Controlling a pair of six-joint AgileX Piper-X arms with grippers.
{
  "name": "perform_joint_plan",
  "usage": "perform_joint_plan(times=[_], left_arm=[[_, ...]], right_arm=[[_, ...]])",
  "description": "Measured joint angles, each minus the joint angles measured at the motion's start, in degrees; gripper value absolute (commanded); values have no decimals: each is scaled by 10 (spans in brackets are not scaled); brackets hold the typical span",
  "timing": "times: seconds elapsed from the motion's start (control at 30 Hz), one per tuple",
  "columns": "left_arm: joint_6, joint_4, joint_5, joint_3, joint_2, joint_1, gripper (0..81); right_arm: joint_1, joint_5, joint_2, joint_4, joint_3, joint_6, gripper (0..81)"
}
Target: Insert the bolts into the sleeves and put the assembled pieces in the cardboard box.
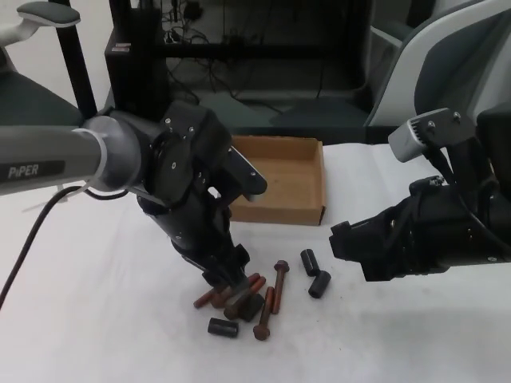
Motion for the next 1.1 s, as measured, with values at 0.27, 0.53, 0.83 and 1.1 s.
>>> perform_joint_plan(times=[0.27, 0.53, 0.83, 1.1], left_arm=[[1, 5, -9, -5, 16, 0, 672], [1, 5, -24, -11, 44, 0, 672], [1, 11, -21, -11, 44, -2, 365], [2, 18, -17, -12, 45, -5, 17]], right_arm=[[0, 0, 0, 0, 0, 0, 6], [0, 0, 0, 0, 0, 1, 6], [0, -1, 0, 0, 0, 1, 6], [0, -1, 0, 0, 0, 1, 6]])
